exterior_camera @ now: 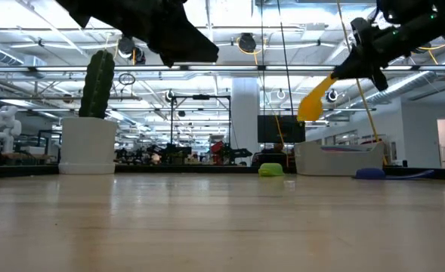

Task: Nest measuring cups in basket
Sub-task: Stack the yellow measuring cup on top of the light blue measuring cup into the gray bin

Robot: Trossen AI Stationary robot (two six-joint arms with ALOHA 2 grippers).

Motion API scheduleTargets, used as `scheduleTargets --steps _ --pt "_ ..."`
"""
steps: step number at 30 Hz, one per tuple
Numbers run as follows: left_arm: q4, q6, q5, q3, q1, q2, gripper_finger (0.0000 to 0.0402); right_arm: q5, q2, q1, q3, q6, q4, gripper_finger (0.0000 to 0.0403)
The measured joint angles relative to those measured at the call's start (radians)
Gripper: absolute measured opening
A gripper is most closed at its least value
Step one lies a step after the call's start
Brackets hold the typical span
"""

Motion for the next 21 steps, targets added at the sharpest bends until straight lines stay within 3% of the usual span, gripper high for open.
scheduleTargets --steps 10,17,21 --pt "-0.001 -0.004 0.008 0.000 -0.037 0.000 0.0136 -0.111 -0.121 -0.135 -0.165 0.067 0.048 0.0000" --pt "-0.001 -0.009 0.008 0.000 -0.051 0.000 0.0136 -0.111 -0.193 -0.223 -0.235 0.119 0.061 0.0000" --pt "-0.001 -0.009 0.009 0.000 -0.051 0.000 0.0136 -0.135 -0.191 -0.243 -0.320 0.178 0.196 0.0000"
